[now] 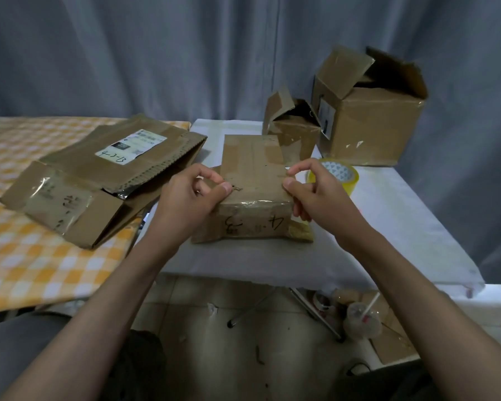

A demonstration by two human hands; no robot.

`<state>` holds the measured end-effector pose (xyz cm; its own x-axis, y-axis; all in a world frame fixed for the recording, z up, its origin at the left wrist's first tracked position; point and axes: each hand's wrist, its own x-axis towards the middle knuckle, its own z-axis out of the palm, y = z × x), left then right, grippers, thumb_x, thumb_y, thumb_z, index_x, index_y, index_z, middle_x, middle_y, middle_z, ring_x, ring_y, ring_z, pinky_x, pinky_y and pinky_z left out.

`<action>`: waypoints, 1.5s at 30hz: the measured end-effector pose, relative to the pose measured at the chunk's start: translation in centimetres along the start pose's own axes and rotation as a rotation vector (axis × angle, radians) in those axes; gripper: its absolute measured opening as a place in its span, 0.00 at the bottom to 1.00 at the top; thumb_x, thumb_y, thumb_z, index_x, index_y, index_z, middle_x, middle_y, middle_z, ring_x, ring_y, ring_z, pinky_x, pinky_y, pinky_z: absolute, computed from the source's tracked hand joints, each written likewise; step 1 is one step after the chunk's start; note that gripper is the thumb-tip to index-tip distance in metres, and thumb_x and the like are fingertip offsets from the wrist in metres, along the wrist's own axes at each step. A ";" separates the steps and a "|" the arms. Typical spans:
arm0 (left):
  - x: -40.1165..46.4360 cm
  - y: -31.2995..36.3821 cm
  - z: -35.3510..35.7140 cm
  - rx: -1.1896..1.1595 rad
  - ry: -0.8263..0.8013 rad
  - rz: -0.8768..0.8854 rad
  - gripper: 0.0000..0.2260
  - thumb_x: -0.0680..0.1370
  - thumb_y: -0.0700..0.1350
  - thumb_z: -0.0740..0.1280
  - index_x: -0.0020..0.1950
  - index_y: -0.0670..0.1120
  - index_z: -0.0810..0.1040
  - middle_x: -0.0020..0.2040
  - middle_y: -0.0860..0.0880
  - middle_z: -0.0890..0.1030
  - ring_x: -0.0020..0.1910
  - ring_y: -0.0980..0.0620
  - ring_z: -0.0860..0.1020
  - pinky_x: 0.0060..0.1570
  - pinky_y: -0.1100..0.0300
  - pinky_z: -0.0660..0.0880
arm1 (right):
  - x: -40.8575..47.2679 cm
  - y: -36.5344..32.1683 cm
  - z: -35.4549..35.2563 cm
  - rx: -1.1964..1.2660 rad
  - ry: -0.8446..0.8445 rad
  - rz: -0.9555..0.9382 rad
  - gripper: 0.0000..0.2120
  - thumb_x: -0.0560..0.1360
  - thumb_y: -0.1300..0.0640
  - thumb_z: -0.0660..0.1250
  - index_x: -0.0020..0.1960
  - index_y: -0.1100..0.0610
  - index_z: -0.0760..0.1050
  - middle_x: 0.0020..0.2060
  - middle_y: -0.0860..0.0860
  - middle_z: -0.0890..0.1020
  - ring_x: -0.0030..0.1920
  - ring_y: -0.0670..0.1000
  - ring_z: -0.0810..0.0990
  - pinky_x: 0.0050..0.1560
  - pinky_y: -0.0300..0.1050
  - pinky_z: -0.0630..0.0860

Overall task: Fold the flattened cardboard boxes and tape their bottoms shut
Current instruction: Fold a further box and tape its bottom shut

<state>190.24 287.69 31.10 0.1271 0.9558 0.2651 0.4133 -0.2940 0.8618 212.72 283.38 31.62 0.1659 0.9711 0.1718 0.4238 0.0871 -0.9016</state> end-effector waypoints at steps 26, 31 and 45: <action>0.2 -2.5 0.6 0.290 -0.162 0.512 0.12 0.69 0.48 0.78 0.47 0.46 0.80 0.31 0.53 0.75 0.35 0.52 0.78 0.42 0.48 0.78 | -0.3 3.2 -0.9 -0.344 -0.100 -0.433 0.13 0.69 0.62 0.78 0.49 0.62 0.76 0.27 0.52 0.74 0.30 0.45 0.70 0.36 0.34 0.68; 1.0 -2.9 -0.7 0.237 -0.240 0.501 0.14 0.68 0.47 0.78 0.52 0.44 0.85 0.34 0.54 0.80 0.39 0.54 0.81 0.47 0.53 0.79 | 0.2 2.8 -2.6 -0.276 -0.202 -0.344 0.12 0.70 0.64 0.77 0.53 0.59 0.81 0.35 0.50 0.83 0.39 0.48 0.82 0.45 0.41 0.78; 1.4 -1.8 1.0 0.329 -0.254 0.643 0.20 0.71 0.56 0.76 0.59 0.51 0.81 0.66 0.54 0.75 0.66 0.56 0.72 0.66 0.65 0.66 | 0.6 2.6 -2.6 -0.243 -0.160 -0.391 0.15 0.66 0.65 0.79 0.51 0.62 0.83 0.41 0.53 0.80 0.43 0.51 0.80 0.49 0.45 0.80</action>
<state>190.56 289.58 29.51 0.6205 0.5791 0.5288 0.4301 -0.8151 0.3880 216.18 283.60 30.43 -0.1782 0.8994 0.3992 0.6258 0.4166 -0.6594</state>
